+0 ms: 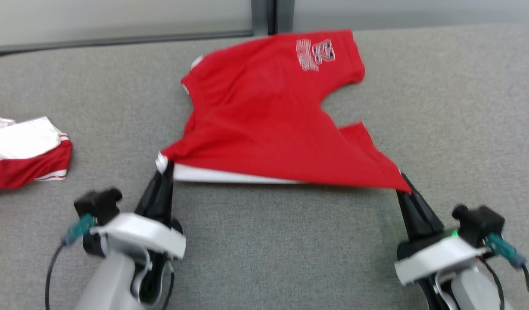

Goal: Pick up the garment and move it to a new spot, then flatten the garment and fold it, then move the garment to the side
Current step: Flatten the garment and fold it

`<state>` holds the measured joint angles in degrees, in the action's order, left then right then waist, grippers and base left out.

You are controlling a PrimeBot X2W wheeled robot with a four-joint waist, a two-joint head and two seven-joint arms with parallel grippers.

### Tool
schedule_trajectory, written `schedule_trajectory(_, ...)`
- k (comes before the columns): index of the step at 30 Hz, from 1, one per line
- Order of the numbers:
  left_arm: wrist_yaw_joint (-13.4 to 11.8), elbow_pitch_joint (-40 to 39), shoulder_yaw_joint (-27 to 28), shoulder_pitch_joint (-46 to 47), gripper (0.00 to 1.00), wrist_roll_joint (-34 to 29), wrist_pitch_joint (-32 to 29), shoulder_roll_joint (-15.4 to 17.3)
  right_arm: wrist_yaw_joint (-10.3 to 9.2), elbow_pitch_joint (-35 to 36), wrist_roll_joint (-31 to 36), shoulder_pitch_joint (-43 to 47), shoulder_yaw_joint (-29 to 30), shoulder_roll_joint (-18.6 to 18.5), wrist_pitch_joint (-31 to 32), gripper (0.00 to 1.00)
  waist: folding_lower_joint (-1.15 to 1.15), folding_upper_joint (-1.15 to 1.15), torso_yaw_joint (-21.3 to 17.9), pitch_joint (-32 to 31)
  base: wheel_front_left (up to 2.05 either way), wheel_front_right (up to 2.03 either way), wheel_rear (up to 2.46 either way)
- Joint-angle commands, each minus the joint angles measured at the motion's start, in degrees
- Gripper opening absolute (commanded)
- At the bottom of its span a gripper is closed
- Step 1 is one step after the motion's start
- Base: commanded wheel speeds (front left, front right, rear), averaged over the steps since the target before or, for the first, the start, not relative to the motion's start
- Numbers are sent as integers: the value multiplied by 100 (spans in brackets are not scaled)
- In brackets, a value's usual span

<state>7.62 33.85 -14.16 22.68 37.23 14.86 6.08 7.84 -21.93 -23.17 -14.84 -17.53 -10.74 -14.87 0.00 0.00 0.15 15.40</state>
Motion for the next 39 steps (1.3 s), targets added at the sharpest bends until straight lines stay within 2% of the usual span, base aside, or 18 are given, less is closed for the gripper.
schedule_trajectory(1, -153, -183, 169, -307, 0, -49, 47, 181, -63, 199, 33, 320, 223, -145, -14, 0, 0, 0, 3, -327, 0, 0, 0)
schedule_trajectory(5, -355, -931, 128, -1027, 0, -178, 3, 284, -65, 1087, 255, 1132, 538, -129, 275, 0, 0, 0, -9, -588, 0, 0, 0)
schedule_trajectory(12, -875, -2453, 65, -2139, 0, -208, -550, 474, -65, 2607, 574, 2397, 1015, 84, 972, 0, 0, 0, -46, -918, 0, 0, 0)
schedule_trajectory(13, -875, -2453, 65, -2139, 0, -208, -550, 474, -65, 2607, 574, 2397, 1015, 84, 972, 0, 0, 0, -46, -918, 0, 0, 0)
schedule_trajectory(19, -1248, -3595, 35, -2805, 0, -168, -1076, 597, -66, 3270, 659, 2901, 1230, 217, 1359, 0, 0, 0, -61, -1003, 0, 0, 0)
schedule_trajectory(23, -1358, -3845, -8, -2779, 0, -83, -1424, 629, -66, 3344, 639, 2888, 1301, 258, 1477, 0, 0, 0, -17, -907, 0, 0, 0)
schedule_trajectory(29, -1190, -3617, -2, -2055, 0, 88, -1789, 676, -66, 3129, 554, 2189, 1365, 108, 1598, 0, 0, 0, 61, -338, 0, 0, 0)
schedule_trajectory(39, -729, -2738, 59, -597, 0, 509, -2008, 524, -61, 2261, 444, 87, 977, -324, 1807, 0, 0, 0, 147, 795, 0, 0, 0)
